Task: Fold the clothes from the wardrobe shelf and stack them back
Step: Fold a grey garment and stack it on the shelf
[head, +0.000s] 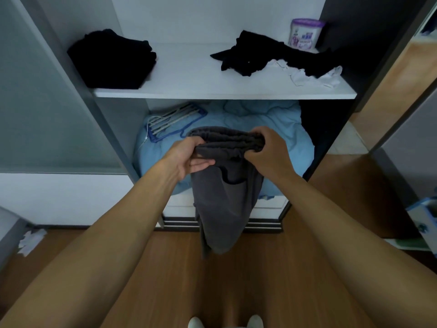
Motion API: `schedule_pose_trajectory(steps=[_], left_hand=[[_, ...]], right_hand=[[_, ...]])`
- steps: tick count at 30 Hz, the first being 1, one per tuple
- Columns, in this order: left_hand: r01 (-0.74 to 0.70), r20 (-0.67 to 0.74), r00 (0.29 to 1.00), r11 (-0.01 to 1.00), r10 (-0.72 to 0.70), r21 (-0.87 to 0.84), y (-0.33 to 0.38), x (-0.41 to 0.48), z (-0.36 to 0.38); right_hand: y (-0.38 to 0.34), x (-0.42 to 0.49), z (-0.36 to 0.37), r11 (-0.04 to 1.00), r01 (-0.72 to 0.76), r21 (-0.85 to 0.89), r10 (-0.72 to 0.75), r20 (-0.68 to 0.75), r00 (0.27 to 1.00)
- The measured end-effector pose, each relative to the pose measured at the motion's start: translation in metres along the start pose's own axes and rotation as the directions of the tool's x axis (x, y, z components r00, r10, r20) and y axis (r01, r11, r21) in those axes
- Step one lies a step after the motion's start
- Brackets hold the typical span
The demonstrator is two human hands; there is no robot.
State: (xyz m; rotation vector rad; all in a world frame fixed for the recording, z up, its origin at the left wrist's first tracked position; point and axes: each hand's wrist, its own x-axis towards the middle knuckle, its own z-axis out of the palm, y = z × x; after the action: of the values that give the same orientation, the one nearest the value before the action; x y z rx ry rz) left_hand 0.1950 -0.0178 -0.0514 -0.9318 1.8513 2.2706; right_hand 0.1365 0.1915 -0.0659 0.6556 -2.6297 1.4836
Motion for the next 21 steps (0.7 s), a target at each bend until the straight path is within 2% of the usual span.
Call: schedule_pose_trajectory(steps=[4, 7, 9, 12, 16, 18, 21], left_hand=[[-0.075, 0.060, 0.996, 0.987, 0.067, 0.140, 0.002, -0.001, -0.010], [-0.169, 0.190, 0.972, 0.971, 0.136, 0.170, -0.006, -0.002, -0.026], [-0.241, 0.194, 0.961, 0.936, 0.195, 0.256, -0.015, 0.002, -0.029], [-0.295, 0.134, 0.954, 0.920, 0.268, 0.258, -0.026, 0.010, -0.019], [-0.398, 0.358, 0.870, 0.911, 0.339, 0.104, -0.038, 0.017, 0.001], [-0.416, 0.340, 0.858, 0.909, 0.385, 0.020, -0.039, 0.019, 0.008], [-0.367, 0.265, 0.882, 0.921, 0.389, -0.131, -0.037, 0.017, 0.019]], right_hand=[[-0.014, 0.004, -0.009, 0.925, -0.086, 0.370, 0.127, -0.088, 0.988], [-0.023, 0.008, -0.022, 0.833, -0.145, 0.534, 0.203, -0.050, 0.978], [-0.027, 0.009, -0.027, 0.766, -0.162, 0.622, 0.215, -0.010, 0.977], [-0.031, 0.008, -0.030, 0.721, -0.175, 0.670, 0.192, 0.049, 0.980], [-0.033, 0.003, -0.035, 0.711, -0.191, 0.676, 0.110, 0.161, 0.981], [-0.030, 0.002, -0.043, 0.734, -0.191, 0.651, 0.087, 0.189, 0.978], [-0.018, 0.003, -0.059, 0.803, -0.181, 0.568, 0.103, 0.167, 0.981]])
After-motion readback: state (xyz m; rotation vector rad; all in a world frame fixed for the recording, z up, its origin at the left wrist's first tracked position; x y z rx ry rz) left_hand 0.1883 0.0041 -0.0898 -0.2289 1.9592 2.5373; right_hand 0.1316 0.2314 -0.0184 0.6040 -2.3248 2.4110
